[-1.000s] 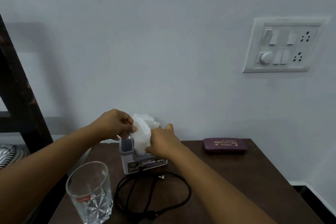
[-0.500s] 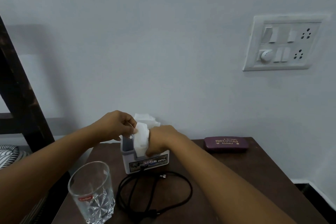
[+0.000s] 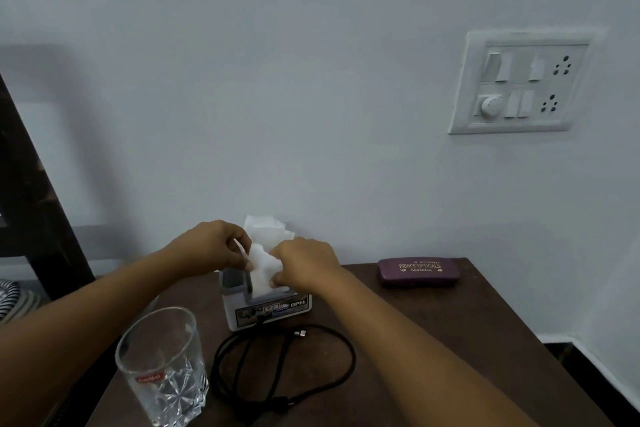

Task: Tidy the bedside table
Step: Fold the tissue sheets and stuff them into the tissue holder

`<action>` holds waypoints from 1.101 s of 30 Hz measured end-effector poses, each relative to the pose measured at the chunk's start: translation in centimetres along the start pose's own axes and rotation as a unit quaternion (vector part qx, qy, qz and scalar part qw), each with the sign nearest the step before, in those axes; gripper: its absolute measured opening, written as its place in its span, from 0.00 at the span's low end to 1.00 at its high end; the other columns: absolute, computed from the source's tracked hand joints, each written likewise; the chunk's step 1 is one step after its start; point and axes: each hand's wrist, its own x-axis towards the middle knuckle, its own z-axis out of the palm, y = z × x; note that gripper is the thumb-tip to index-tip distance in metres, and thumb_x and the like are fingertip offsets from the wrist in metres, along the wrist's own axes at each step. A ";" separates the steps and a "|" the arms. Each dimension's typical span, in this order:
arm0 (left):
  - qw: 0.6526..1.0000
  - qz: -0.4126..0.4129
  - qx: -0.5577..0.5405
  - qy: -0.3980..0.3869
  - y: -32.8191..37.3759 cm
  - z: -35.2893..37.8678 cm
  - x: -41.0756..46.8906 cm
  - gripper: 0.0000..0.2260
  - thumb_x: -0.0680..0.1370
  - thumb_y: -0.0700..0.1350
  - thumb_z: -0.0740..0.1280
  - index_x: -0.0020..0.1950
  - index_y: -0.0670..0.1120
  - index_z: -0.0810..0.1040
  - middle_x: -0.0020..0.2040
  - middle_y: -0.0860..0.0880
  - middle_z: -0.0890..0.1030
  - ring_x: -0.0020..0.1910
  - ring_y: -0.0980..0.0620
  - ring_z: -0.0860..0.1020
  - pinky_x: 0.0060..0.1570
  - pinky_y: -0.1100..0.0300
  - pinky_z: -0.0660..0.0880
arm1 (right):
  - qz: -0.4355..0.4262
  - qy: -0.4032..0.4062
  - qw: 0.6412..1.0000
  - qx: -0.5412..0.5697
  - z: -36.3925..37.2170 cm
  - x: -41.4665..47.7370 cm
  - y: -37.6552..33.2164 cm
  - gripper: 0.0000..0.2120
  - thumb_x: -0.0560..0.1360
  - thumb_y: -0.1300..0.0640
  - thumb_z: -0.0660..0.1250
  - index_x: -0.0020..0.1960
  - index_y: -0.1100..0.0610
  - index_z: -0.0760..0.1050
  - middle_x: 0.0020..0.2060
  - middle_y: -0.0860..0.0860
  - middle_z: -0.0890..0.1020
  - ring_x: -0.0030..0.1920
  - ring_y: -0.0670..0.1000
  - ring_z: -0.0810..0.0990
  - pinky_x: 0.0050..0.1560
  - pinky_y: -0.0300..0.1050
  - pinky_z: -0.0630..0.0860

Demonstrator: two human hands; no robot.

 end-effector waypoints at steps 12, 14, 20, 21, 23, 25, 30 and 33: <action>0.982 -0.024 0.189 -0.009 0.8 1.7 0.6 0.17 0.65 0.58 0.73 0.50 0.53 0.78 0.42 0.53 0.78 0.44 0.52 0.77 0.41 0.61 0.71 | 0.024 0.048 0.996 0.072 -0.2 0.2 0.3 0.17 0.71 0.47 0.69 0.59 0.48 0.75 0.53 0.53 0.81 0.53 0.56 0.78 0.44 0.44 0.67; 0.970 -0.040 0.238 -0.006 1.3 2.3 0.8 0.19 0.65 0.58 0.72 0.52 0.52 0.78 0.43 0.52 0.78 0.43 0.52 0.77 0.41 0.61 0.72 | 0.028 0.035 0.996 0.072 -0.2 0.1 0.5 0.19 0.70 0.46 0.70 0.59 0.47 0.74 0.53 0.53 0.81 0.53 0.56 0.78 0.44 0.44 0.67; 0.916 -0.007 0.402 0.011 2.5 3.7 1.0 0.14 0.69 0.56 0.69 0.49 0.50 0.77 0.44 0.52 0.80 0.45 0.51 0.79 0.39 0.62 0.67 | -0.001 0.068 0.996 0.053 0.7 -0.6 1.0 0.09 0.71 0.55 0.68 0.51 0.53 0.74 0.47 0.56 0.80 0.48 0.59 0.78 0.40 0.44 0.63; 0.914 -0.010 0.406 0.015 2.5 3.8 0.9 0.13 0.69 0.56 0.68 0.48 0.50 0.77 0.41 0.53 0.79 0.43 0.52 0.78 0.39 0.62 0.67 | -0.013 0.075 0.996 0.038 0.9 -0.7 0.9 0.09 0.72 0.56 0.67 0.52 0.54 0.74 0.47 0.56 0.80 0.48 0.59 0.78 0.39 0.44 0.62; 0.924 -0.024 0.381 0.012 2.5 3.8 0.9 0.12 0.69 0.55 0.68 0.47 0.50 0.79 0.37 0.53 0.76 0.39 0.52 0.76 0.38 0.62 0.68 | -0.034 0.082 0.996 0.014 1.2 -0.8 0.7 0.09 0.73 0.58 0.66 0.53 0.54 0.73 0.48 0.57 0.80 0.48 0.60 0.78 0.40 0.44 0.62; 0.945 -0.046 0.323 0.014 2.2 3.2 1.2 0.14 0.67 0.56 0.69 0.47 0.51 0.80 0.37 0.53 0.76 0.39 0.53 0.76 0.37 0.63 0.69 | -0.028 0.102 0.994 0.031 1.2 -0.8 0.5 0.12 0.73 0.55 0.66 0.56 0.53 0.72 0.50 0.57 0.80 0.50 0.60 0.78 0.41 0.44 0.64; 0.981 -0.048 0.187 0.014 1.1 2.2 1.7 0.14 0.66 0.58 0.72 0.40 0.49 0.78 0.38 0.52 0.79 0.39 0.54 0.77 0.35 0.63 0.70 | 0.061 0.121 0.980 0.146 1.0 -0.2 0.4 0.20 0.71 0.46 0.69 0.59 0.51 0.69 0.53 0.54 0.80 0.53 0.57 0.78 0.44 0.46 0.68; 0.993 -0.060 0.093 0.033 0.6 1.8 1.6 0.13 0.67 0.55 0.74 0.32 0.50 0.75 0.30 0.53 0.76 0.31 0.56 0.73 0.29 0.65 0.66 | 0.113 0.153 0.951 0.242 1.1 0.1 0.5 0.22 0.67 0.47 0.73 0.51 0.52 0.65 0.50 0.51 0.79 0.49 0.56 0.78 0.40 0.45 0.68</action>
